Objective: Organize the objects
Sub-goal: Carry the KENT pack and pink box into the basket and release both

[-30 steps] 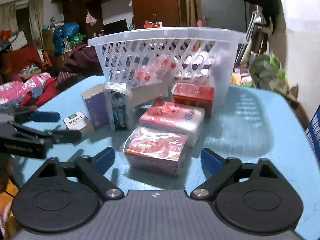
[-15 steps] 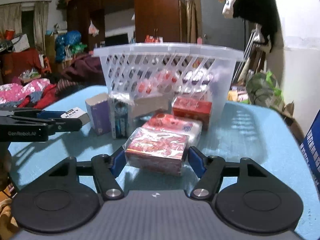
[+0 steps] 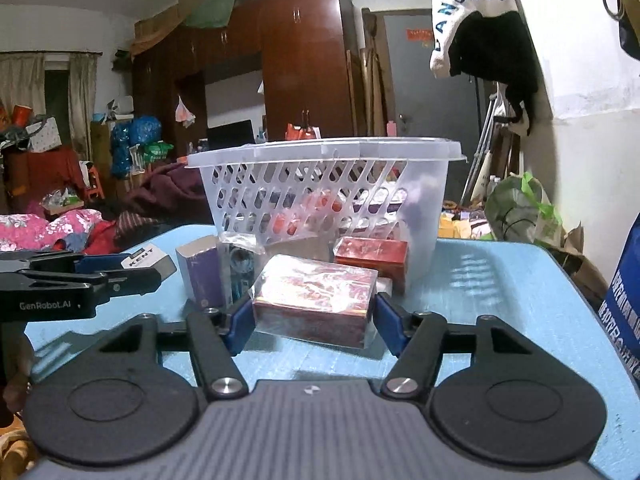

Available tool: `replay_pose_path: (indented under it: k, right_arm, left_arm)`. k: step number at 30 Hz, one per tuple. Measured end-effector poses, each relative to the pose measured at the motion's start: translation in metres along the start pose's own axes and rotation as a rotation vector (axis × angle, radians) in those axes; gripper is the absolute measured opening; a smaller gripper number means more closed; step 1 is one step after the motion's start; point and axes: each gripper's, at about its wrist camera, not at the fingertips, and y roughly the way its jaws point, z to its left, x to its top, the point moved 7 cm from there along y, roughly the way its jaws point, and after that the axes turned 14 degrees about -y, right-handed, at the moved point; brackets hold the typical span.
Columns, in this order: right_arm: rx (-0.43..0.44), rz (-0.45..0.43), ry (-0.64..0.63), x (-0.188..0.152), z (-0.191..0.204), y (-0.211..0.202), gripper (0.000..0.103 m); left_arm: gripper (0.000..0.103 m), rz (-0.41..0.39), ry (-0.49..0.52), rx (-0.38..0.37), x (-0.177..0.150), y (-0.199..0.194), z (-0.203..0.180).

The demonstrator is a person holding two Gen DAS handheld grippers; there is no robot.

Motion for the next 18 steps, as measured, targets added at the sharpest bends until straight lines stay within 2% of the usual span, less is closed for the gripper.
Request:
replay_pose_path:
  k: [5, 8, 11, 13, 15, 17, 18]
  right_arm:
    - [0.009, -0.045, -0.018, 0.001, 0.004, -0.003, 0.065]
    - [0.042, -0.094, 0.019, 0.001, 0.001, -0.007, 0.065]
    - [0.042, -0.1, 0.029, 0.001, 0.0, -0.008, 0.065]
    - [0.024, -0.097, 0.015, 0.003, 0.001, -0.01, 0.065]
    - [0.061, -0.118, 0.021, 0.012, 0.001, -0.018, 0.065]
    - [0.099, -0.171, 0.015, 0.034, -0.002, -0.028, 0.065]
    - [0.089, -0.185, 0.003, 0.053, -0.007, -0.028, 0.065]
  left_arm:
    - [0.06, -0.02, 0.02, 0.004, -0.001, -0.003, -0.002]
    - [0.06, -0.029, 0.001, -0.006, 0.0, -0.005, 0.001]
    - [0.06, -0.022, -0.036, -0.014, 0.001, -0.003, 0.005]
    - [0.06, -0.052, -0.066, -0.046, 0.004, -0.008, 0.01]
    - [0.06, -0.077, -0.101, -0.067, 0.008, -0.014, 0.012]
    - [0.06, -0.096, -0.139, -0.149, 0.026, -0.018, 0.007]
    - [0.06, -0.116, -0.133, -0.185, 0.041, -0.019, 0.001]
